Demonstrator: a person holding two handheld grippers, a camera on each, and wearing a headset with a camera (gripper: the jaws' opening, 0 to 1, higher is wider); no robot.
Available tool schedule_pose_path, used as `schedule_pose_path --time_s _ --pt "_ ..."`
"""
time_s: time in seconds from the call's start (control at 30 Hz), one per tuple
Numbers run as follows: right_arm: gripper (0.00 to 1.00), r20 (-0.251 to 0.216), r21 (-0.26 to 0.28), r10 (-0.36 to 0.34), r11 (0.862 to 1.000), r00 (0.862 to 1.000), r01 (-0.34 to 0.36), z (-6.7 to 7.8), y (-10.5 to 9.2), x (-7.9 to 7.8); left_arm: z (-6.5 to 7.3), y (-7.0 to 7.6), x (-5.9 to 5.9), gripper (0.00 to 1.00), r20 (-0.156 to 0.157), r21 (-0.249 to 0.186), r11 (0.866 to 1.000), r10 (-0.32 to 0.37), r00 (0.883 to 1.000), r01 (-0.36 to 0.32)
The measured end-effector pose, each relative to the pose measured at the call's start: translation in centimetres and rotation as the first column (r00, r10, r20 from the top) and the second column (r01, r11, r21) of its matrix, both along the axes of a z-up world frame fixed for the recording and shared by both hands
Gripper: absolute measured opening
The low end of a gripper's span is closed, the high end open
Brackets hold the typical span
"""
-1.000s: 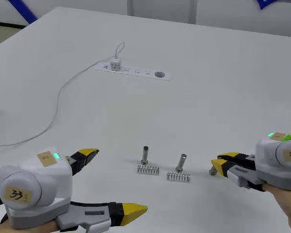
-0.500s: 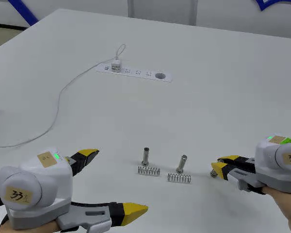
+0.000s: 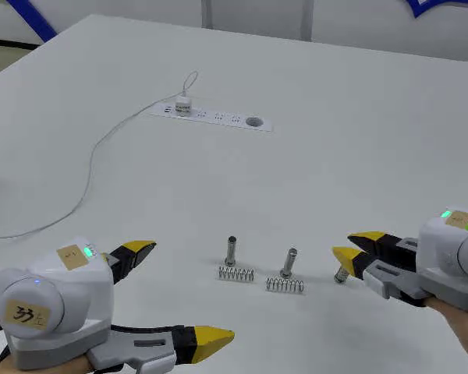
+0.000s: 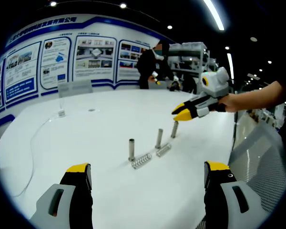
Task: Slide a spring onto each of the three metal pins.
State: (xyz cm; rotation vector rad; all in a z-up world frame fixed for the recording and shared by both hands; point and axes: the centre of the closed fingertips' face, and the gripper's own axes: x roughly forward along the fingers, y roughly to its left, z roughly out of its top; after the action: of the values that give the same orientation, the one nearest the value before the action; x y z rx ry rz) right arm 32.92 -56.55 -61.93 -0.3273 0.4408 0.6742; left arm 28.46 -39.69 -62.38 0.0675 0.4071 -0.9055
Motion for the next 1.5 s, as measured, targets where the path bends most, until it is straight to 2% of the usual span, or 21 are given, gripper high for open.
schedule_pose_path --time_s 0.03,0.1,0.17,0.23,0.3,0.43,0.57,0.73,0.83,0.97,1.07,1.13,1.33,1.5 --pt "0.18 -0.008 -0.036 0.075 0.996 0.997 -0.076 -0.3 1.1 -0.8 -0.1 0.0 0.0 1.0 -0.002 0.001 1.0 0.0 1.0 0.0" --pt "0.18 -0.053 -0.067 0.17 0.983 0.984 -0.173 -1.5 2.8 -2.2 -0.1 -0.1 -0.1 1.0 -0.004 0.003 1.0 -0.004 1.0 0.004" --pt "0.18 -0.09 -0.084 0.209 0.973 0.974 -0.217 -2.7 3.6 -2.7 -0.1 -0.1 -0.1 1.0 -0.004 0.0 1.0 -0.005 1.0 0.005" --pt "0.19 -0.127 -0.121 0.215 0.966 0.968 -0.23 -4.1 3.8 -2.6 -0.2 -0.2 -0.2 1.0 -0.007 0.005 1.0 -0.007 1.0 0.007" --pt "0.21 -0.152 -0.136 0.211 0.963 0.966 -0.232 -5.2 4.1 -2.3 -0.3 -0.1 -0.2 1.0 -0.011 0.009 1.0 -0.007 1.0 0.007" --pt "0.19 -0.167 -0.168 0.238 0.949 0.957 -0.266 -6.2 4.7 -1.6 -0.2 0.0 -0.1 1.0 -0.009 0.0 1.0 0.003 1.0 -0.003" --pt "0.19 -0.195 -0.193 0.223 0.946 0.955 -0.26 -7.1 4.5 -0.9 -0.2 0.1 0.1 1.0 -0.013 -0.004 1.0 0.012 1.0 -0.012" --pt "0.19 -0.253 -0.186 0.221 0.944 0.942 -0.272 -8.1 4.1 -1.1 -0.4 0.2 0.0 1.0 -0.022 0.0 1.0 0.012 1.0 -0.012" --pt "0.19 -0.267 -0.186 0.226 0.942 0.937 -0.281 -8.5 4.0 -1.4 -0.6 0.1 -0.1 1.0 -0.027 0.006 1.0 0.007 1.0 -0.007" --pt "0.17 -0.269 -0.162 0.234 0.945 0.934 -0.284 -8.4 4.2 -1.3 -0.8 0.0 -0.2 1.0 -0.032 0.01 1.0 0.001 0.999 0.0" --pt "0.14 -0.295 -0.133 0.241 0.948 0.925 -0.289 -8.5 4.5 -1.6 -0.7 0.0 -0.2 1.0 -0.033 0.008 1.0 -0.001 0.999 0.001" --pt "0.13 -0.306 -0.12 0.233 0.952 0.923 -0.28 -8.6 4.5 -1.7 -0.8 -0.1 -0.3 1.0 -0.033 0.011 1.0 -0.003 0.999 0.004" --pt "0.12 -0.31 -0.109 0.237 0.953 0.921 -0.282 -8.6 4.6 -2.1 -0.7 -0.4 -0.6 0.99 -0.04 0.006 1.0 -0.019 0.999 0.019" --pt "0.11 -0.313 -0.109 0.22 0.958 0.924 -0.265 -8.6 4.4 -2.4 -0.6 -0.9 -1.0 0.98 -0.044 -0.004 0.999 -0.04 0.998 0.039"
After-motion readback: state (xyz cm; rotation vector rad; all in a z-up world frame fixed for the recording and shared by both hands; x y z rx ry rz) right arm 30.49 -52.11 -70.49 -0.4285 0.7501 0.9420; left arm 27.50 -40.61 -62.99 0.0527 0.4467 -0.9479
